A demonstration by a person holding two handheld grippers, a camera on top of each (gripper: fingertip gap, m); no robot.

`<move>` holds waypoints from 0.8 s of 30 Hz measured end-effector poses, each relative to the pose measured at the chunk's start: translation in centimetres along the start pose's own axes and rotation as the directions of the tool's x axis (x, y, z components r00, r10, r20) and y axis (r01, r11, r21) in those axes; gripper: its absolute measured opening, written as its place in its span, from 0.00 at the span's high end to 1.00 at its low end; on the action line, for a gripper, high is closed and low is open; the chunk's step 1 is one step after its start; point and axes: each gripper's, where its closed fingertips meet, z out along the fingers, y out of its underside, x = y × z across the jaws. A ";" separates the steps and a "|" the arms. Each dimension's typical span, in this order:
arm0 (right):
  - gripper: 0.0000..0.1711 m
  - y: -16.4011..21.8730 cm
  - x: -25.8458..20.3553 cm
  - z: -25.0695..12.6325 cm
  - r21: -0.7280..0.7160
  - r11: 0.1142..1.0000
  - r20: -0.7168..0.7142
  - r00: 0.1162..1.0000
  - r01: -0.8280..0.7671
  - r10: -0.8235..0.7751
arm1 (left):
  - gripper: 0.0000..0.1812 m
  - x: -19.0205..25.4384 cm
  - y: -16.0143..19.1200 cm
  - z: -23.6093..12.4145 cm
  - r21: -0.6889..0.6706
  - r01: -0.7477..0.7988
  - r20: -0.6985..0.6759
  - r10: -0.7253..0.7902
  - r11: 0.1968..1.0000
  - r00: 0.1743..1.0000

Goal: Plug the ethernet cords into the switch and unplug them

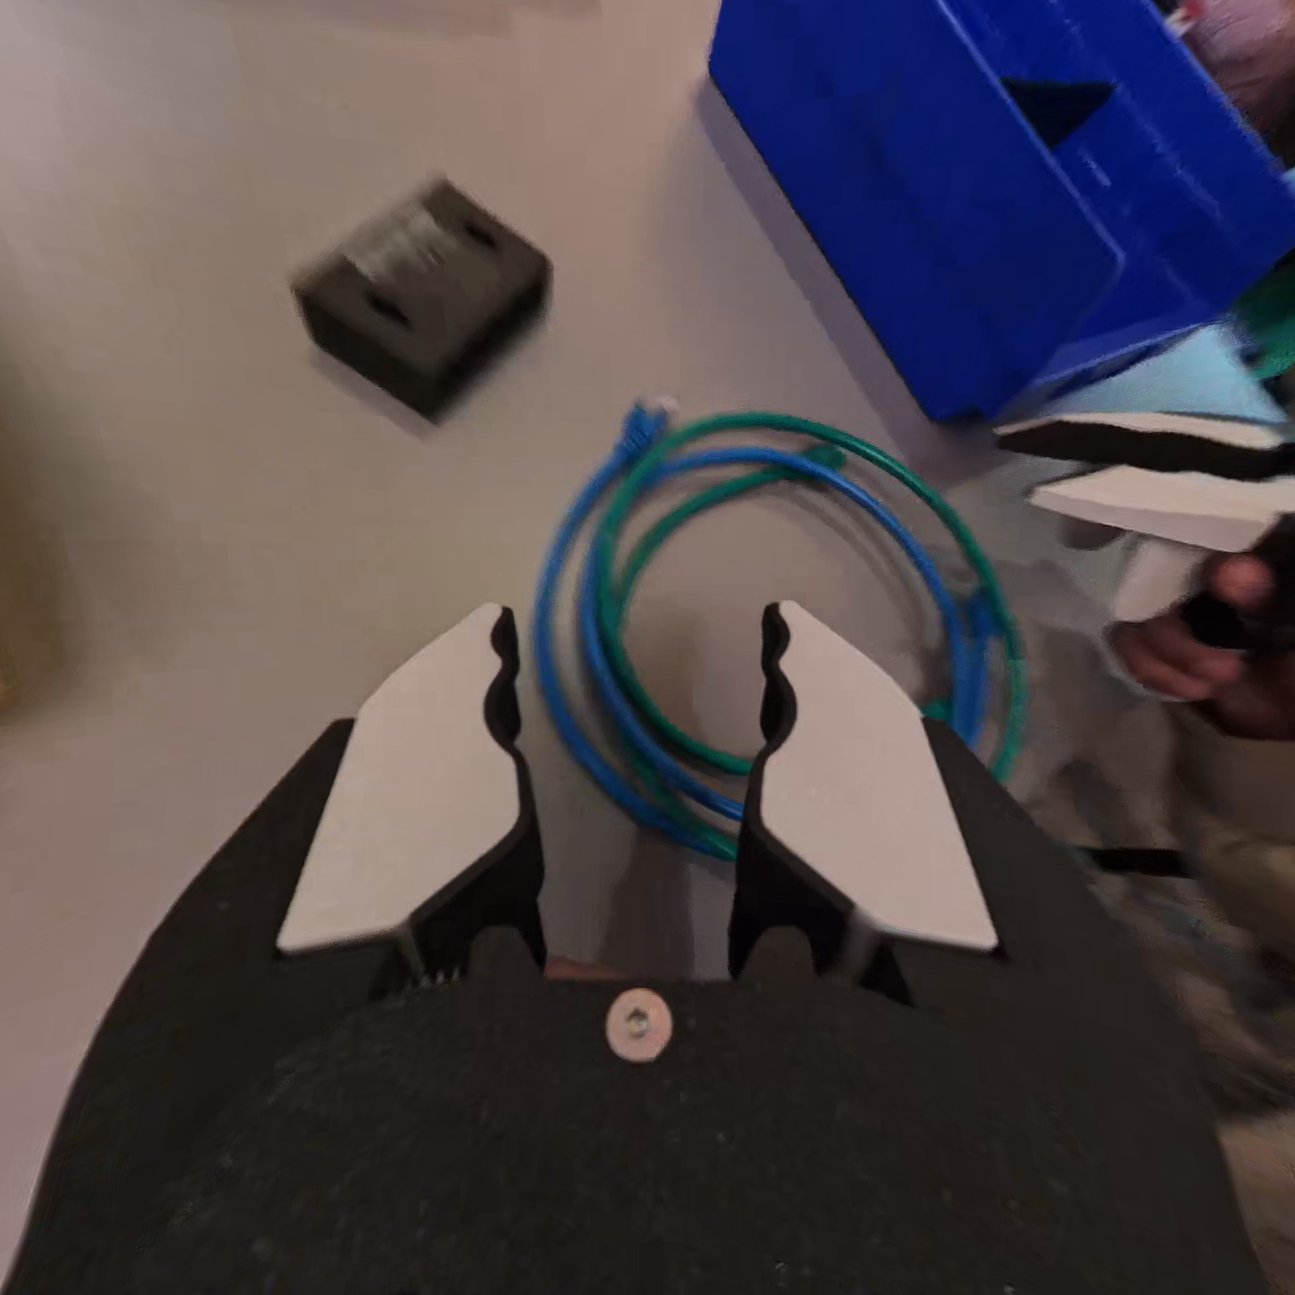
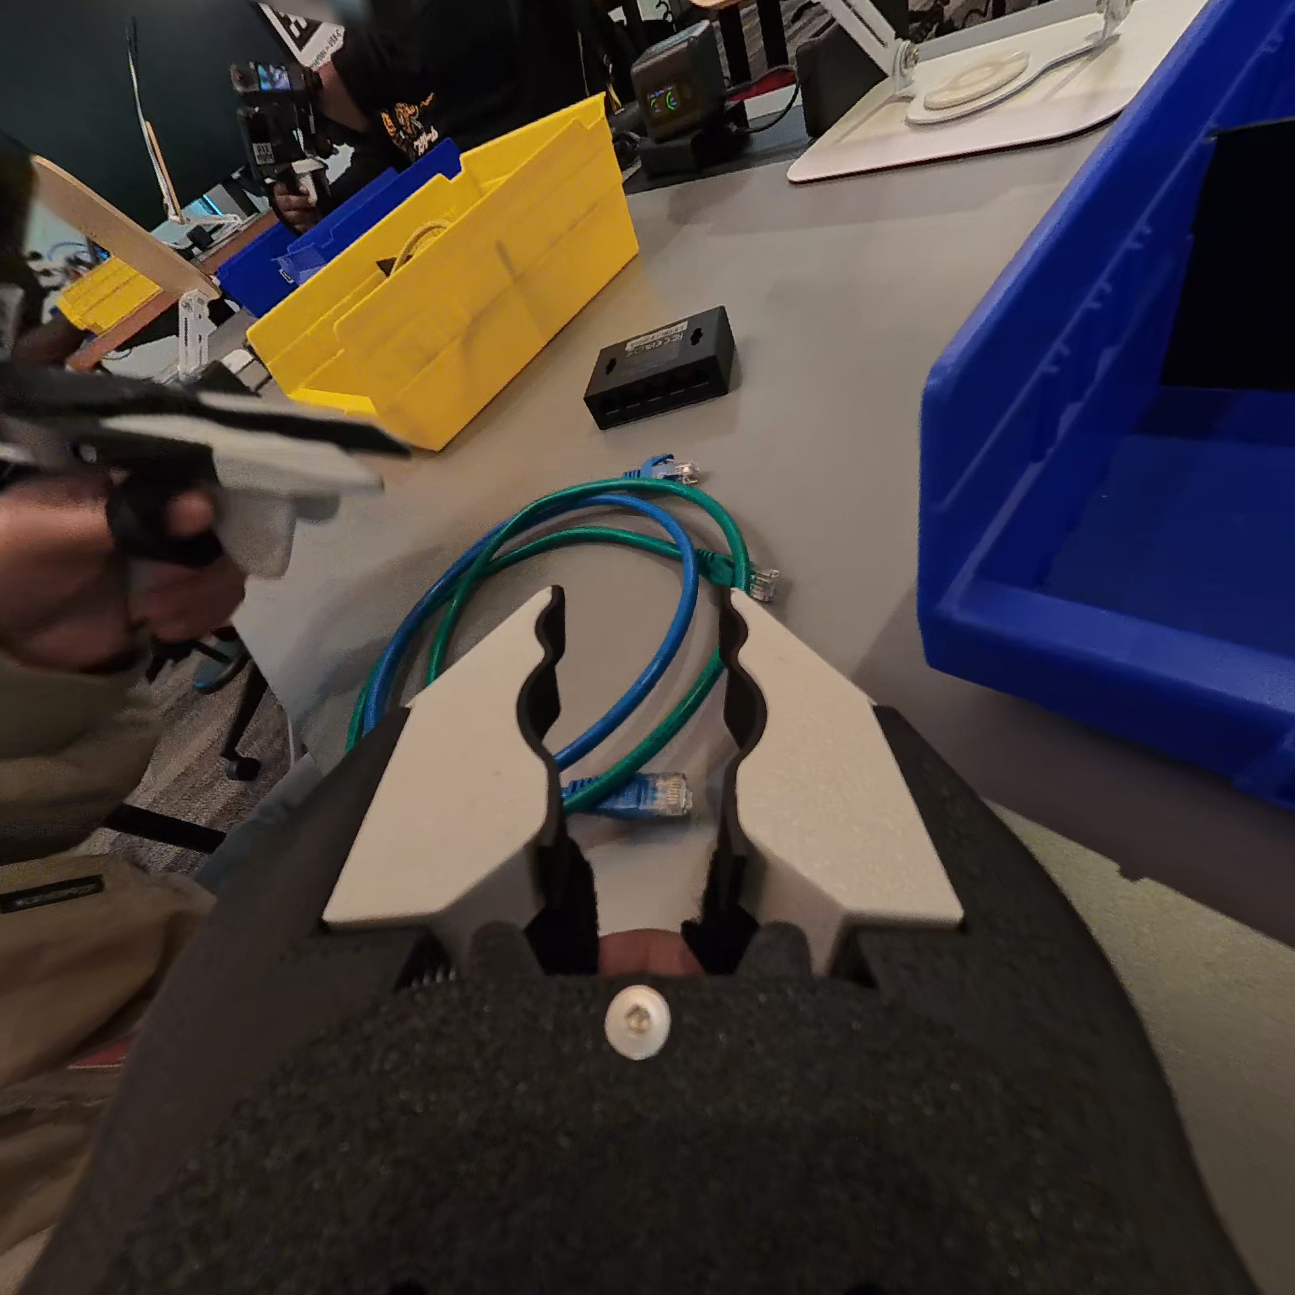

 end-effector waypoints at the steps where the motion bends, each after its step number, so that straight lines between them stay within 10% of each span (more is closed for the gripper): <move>1: 0.75 0.0 0.0 0.0 -0.001 1.000 0.001 1.000 -0.001 0.001 | 0.65 -0.8 -1.4 -0.4 0.021 -0.076 0.013 0.076 0.997 0.997; 12: 0.75 0.5 -0.9 0.9 -0.034 0.999 0.025 0.999 0.026 -0.025 | 0.63 -6.6 -5.3 7.5 -0.517 -0.505 -0.088 0.544 0.691 0.835; 19: 0.75 1.0 -1.0 0.8 -0.053 0.998 0.039 0.999 0.027 -0.025 | 0.53 -8.3 -3.2 11.8 -0.627 -0.392 -0.111 0.421 0.673 0.900; 24: 0.75 1.3 -1.3 0.8 -0.063 0.998 0.057 0.998 0.021 -0.017 | 0.65 -8.7 -3.0 12.1 -0.636 -0.320 -0.103 0.333 0.702 0.937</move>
